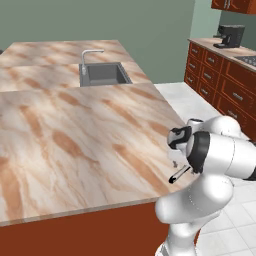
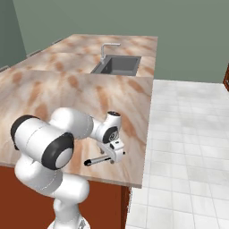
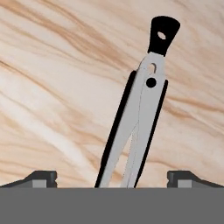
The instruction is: Pick up the tongs from the counter and place them near the plate next to the oven.
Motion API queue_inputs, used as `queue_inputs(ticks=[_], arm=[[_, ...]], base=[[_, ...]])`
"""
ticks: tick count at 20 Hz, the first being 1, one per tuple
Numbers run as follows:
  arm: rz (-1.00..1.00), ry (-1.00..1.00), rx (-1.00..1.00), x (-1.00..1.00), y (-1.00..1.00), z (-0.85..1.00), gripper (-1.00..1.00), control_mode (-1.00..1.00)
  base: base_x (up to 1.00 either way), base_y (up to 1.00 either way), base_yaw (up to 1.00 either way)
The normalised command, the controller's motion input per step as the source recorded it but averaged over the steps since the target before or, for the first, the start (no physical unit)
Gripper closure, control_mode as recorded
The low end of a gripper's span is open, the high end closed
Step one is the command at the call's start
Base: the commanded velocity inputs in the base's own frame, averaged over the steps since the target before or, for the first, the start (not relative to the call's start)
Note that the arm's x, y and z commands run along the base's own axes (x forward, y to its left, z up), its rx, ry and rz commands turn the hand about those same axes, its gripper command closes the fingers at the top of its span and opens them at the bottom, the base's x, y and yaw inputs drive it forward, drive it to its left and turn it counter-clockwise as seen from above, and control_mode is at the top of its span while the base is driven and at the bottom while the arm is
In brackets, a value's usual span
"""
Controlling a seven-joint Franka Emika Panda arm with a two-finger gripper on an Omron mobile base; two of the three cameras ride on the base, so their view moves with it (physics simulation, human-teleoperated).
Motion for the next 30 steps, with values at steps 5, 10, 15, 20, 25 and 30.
queue_inputs(ticks=[5,10,15,20,25,30], arm=[[0.00,0.04,0.01,0.09,0.00,-0.40,1.00,-1.00],[0.00,0.04,0.00,0.03,0.00,-0.29,1.00,-1.00],[-0.02,-0.06,0.00,-0.07,0.00,-0.15,1.00,-1.00],[-0.21,-0.13,0.03,-0.33,-0.16,0.22,1.00,-1.00],[-0.23,-0.02,0.03,-0.10,-0.21,0.65,1.00,-1.00],[-0.14,-0.04,0.00,-0.02,-0.11,0.86,1.00,-1.00]], base=[[0.00,0.00,0.00],[0.00,0.00,0.00],[0.00,0.00,0.00],[0.00,0.00,0.00],[0.00,0.00,0.00],[0.00,0.00,0.00]])
